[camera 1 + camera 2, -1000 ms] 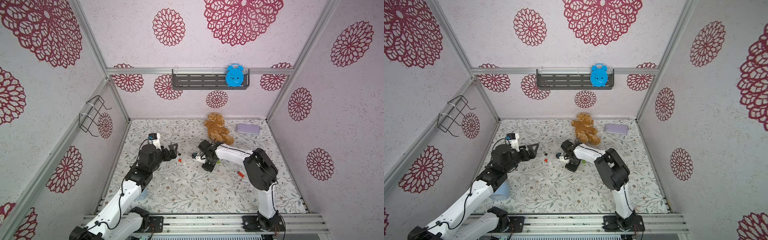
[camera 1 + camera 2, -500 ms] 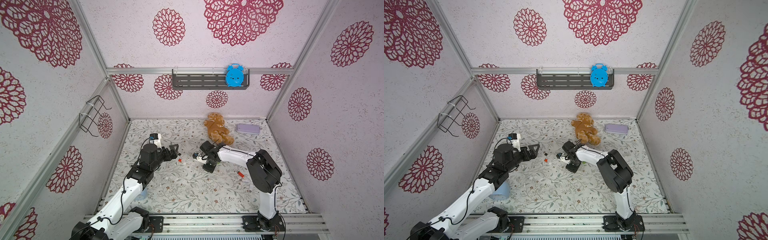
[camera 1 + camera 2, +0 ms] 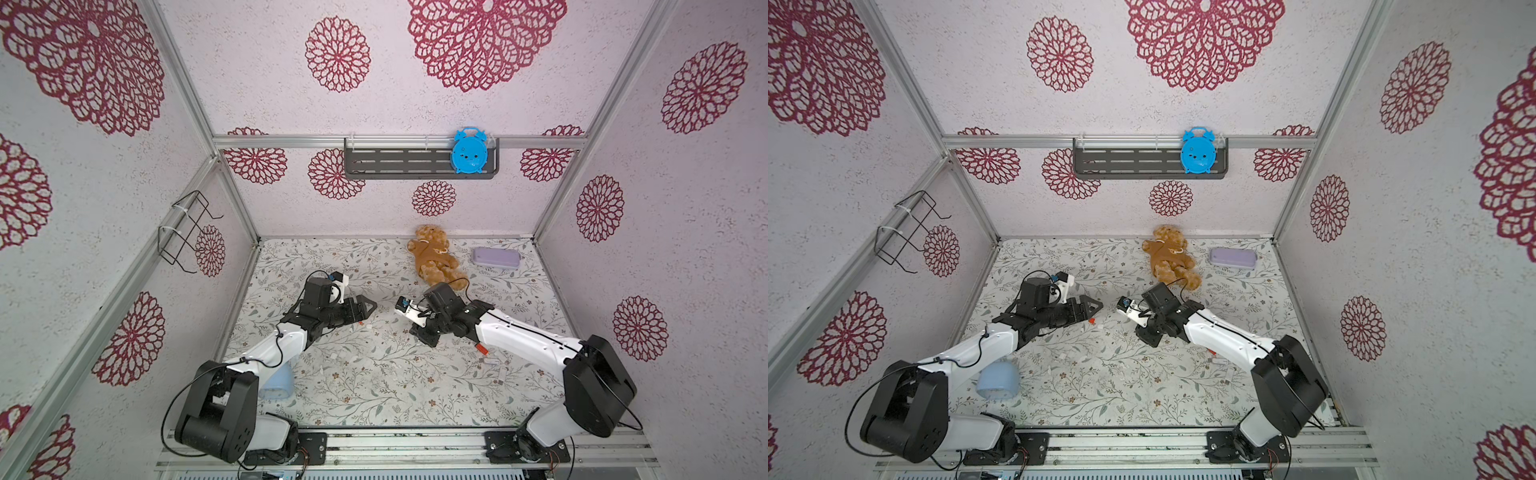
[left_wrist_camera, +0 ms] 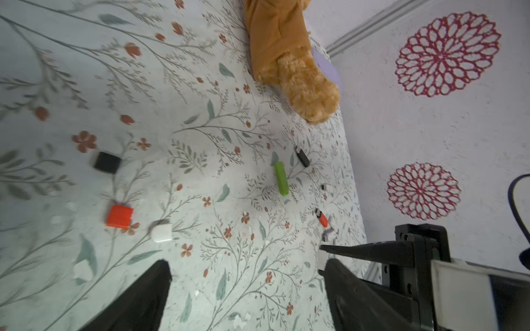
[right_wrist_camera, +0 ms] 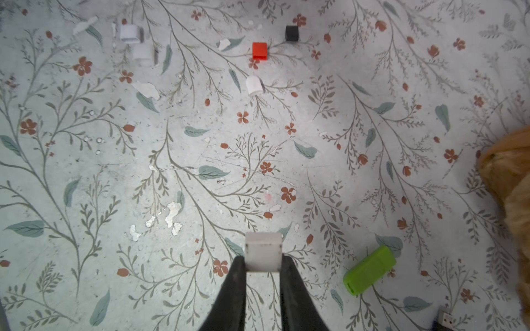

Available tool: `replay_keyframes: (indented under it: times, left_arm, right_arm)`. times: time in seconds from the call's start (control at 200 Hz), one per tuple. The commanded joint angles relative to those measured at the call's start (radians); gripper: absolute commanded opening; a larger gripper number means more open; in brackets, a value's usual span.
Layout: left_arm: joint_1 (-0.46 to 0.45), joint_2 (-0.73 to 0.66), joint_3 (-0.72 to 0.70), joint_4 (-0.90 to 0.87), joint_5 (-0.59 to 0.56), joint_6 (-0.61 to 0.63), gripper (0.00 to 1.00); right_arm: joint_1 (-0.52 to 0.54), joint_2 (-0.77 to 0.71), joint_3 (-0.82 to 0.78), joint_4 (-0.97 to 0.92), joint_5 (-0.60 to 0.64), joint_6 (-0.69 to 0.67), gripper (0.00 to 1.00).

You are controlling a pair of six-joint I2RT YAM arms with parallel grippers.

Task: Close the usb drive cover
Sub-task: Pick up the cover from the center of the board.

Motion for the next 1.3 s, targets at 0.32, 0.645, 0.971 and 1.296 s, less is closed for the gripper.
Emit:
replay_keyframes:
  times: [0.32, 0.645, 0.971, 1.296]
  left_arm:
    - [-0.116, 0.169, 0.146, 0.060, 0.323, 0.012, 0.73]
    - [-0.141, 0.206, 0.164, 0.080, 0.383, 0.003, 0.52]
    - [-0.147, 0.224, 0.183, 0.070, 0.379, 0.005, 0.42]
    - [-0.147, 0.232, 0.195, 0.050, 0.379, 0.013, 0.29]
  right_arm:
    - [0.019, -0.112, -0.038, 0.135, 0.011, -0.016, 0.22]
    - [0.022, -0.112, -0.041, 0.176, 0.039, -0.003, 0.22]
    - [0.022, -0.112, -0.041, 0.198, 0.030, 0.005, 0.22]
    - [0.022, -0.111, -0.042, 0.199, 0.026, 0.004, 0.22]
